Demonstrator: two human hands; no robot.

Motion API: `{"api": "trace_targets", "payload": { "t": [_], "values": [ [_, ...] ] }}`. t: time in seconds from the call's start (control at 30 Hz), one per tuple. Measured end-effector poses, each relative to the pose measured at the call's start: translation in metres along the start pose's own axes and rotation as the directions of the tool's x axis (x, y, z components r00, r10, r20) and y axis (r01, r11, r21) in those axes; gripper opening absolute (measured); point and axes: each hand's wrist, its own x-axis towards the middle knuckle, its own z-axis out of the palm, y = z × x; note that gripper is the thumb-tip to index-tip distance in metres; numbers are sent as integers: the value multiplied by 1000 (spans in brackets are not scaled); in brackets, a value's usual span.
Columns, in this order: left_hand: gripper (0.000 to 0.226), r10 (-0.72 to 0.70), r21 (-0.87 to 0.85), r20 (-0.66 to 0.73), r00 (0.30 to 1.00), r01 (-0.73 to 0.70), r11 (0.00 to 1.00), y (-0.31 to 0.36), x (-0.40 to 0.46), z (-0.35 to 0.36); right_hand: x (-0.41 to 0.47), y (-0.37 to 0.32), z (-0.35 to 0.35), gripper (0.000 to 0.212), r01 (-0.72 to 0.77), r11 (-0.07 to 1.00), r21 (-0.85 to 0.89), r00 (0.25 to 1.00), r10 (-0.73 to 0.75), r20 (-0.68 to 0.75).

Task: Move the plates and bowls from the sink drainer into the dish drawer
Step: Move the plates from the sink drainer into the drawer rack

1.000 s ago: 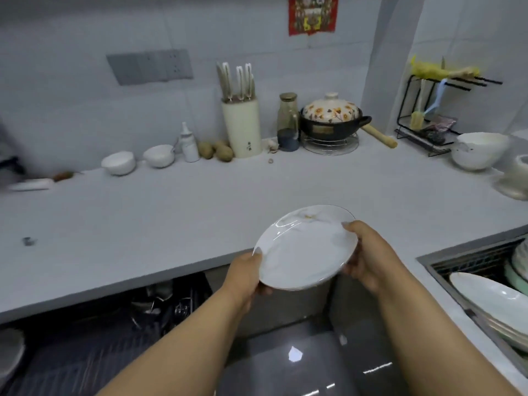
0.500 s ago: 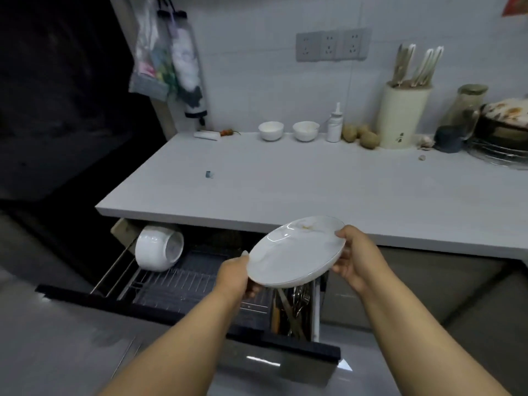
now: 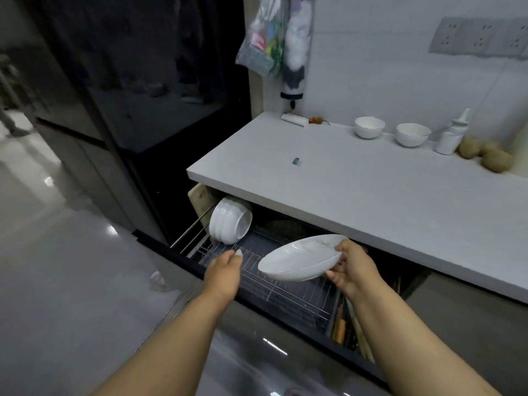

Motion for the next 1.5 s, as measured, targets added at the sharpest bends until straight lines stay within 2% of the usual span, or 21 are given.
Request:
{"api": "trace_targets", "payload": {
  "t": [0.1,0.23,0.33,0.43,0.53,0.63,0.77,0.87,0.93,1.23,1.4,1.5],
  "values": [
    [54,-13,125,3,1000,12,992,-10,16,-14,24,10,29,23,-30,998,-53,999,29,-21],
    [61,15,319,35,999,-25,948,-24,43,-34,61,25,65,27,-78,990,-119,997,74,-38],
    [63,27,459,52,998,-47,887,-31,70,-41,93,34,90,32,-111,985,-135,993,104,-53],
    [66,17,582,88,996,-65,810,-38,100,-41,125,43,112,25,-128,976,-175,991,118,-63],
    [67,54,712,152,987,-147,687,-47,126,-37,155,52,133,15,-147,952,-270,988,131,-76],
    [68,84,764,213,973,-220,606,-56,149,-34,181,60,153,8,-155,932,-327,987,136,-79],
    [84,132,787,266,955,-294,543,-70,176,-31,211,71,176,3,-146,916,-373,989,135,-56],
    [81,167,796,316,934,-356,490,-78,190,-30,229,78,190,19,-153,915,-372,988,151,-35],
    [82,180,781,335,925,-379,496,-80,195,-29,237,80,200,25,-161,907,-388,986,160,-33],
    [80,162,731,338,927,-367,575,-85,203,-29,270,88,240,24,-142,821,-553,990,115,-84],
    [82,150,717,343,927,-362,596,-87,205,-29,282,94,256,12,-101,789,-607,995,84,-56],
    [81,145,708,345,928,-358,608,-88,206,-29,285,96,269,17,-84,780,-621,996,87,-26]
  ]
}}
